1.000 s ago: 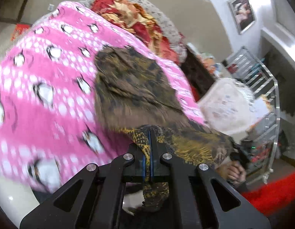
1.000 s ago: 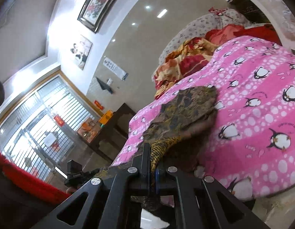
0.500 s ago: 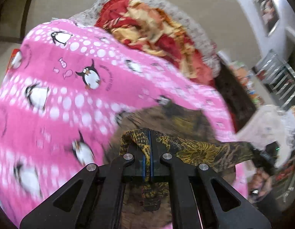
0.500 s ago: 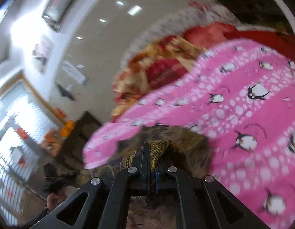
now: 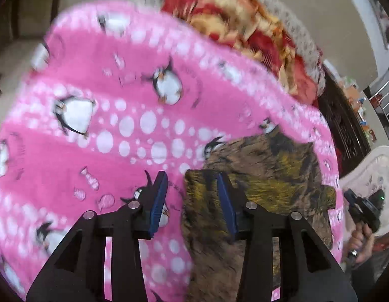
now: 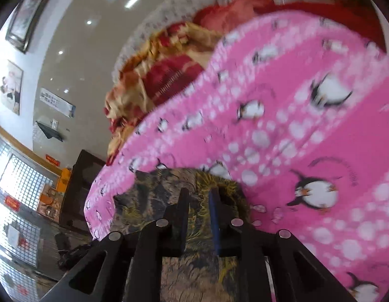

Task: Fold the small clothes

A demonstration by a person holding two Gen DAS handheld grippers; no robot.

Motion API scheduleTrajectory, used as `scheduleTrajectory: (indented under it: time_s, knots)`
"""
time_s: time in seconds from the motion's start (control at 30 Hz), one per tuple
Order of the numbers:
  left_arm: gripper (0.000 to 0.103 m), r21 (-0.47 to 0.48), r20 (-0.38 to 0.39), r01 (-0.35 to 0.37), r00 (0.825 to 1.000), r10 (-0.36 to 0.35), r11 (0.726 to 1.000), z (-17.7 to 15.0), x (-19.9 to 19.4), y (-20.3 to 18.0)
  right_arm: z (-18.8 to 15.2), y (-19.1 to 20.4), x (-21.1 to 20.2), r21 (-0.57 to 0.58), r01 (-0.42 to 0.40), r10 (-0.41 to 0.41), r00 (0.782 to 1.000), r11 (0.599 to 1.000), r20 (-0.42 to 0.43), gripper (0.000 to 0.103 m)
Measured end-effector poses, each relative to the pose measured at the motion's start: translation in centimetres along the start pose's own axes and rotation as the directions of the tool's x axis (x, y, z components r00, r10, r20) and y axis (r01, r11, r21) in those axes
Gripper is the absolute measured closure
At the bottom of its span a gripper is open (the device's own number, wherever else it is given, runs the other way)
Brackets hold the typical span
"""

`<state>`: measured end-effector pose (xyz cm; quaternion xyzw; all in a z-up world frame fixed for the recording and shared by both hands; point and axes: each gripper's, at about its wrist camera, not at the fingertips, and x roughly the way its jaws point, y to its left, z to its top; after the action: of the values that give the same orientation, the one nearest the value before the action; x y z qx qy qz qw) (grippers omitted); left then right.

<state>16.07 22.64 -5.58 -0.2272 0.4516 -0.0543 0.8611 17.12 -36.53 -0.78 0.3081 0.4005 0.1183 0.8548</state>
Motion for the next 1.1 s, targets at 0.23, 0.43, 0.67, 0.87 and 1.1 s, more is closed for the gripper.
scheduleTrajectory:
  time_s: [0.23, 0.43, 0.67, 0.87, 1.1]
  knots:
    - [0.064, 0.319, -0.135, -0.076, 0.983, 0.125, 0.945, -9.2, 5.1, -10.5, -7.9, 8.0, 4.8, -0.499, 0.157, -0.306, 0.923, 0.852, -0.233, 0.089]
    - [0.064, 0.221, -0.121, -0.154, 0.976, 0.183, 0.963, -2.7, 9.0, -10.4, -4.8, 6.4, 10.3, -0.419, 0.224, -0.362, 0.887, 0.880, -0.287, 0.089]
    - [0.062, 0.059, 0.204, -0.285, 0.942, 0.268, 0.957, 7.0, 2.3, -7.7, 5.5, 10.6, 4.2, -0.369, 0.207, -0.174, 0.977, 0.906, 0.123, 0.089]
    - [0.049, 0.128, 0.250, -0.235, 0.948, 0.198, 0.963, 3.2, 4.0, -10.6, 2.4, 11.7, 6.2, -0.447, 0.188, -0.173, 0.982, 0.875, 0.074, 0.088]
    - [0.045, 0.244, 0.187, -0.337, 0.937, 0.297, 0.909, -4.3, 10.3, -8.7, -0.2, 6.5, 12.3, -0.325, 0.286, -0.305, 0.952, 0.901, -0.008, 0.088]
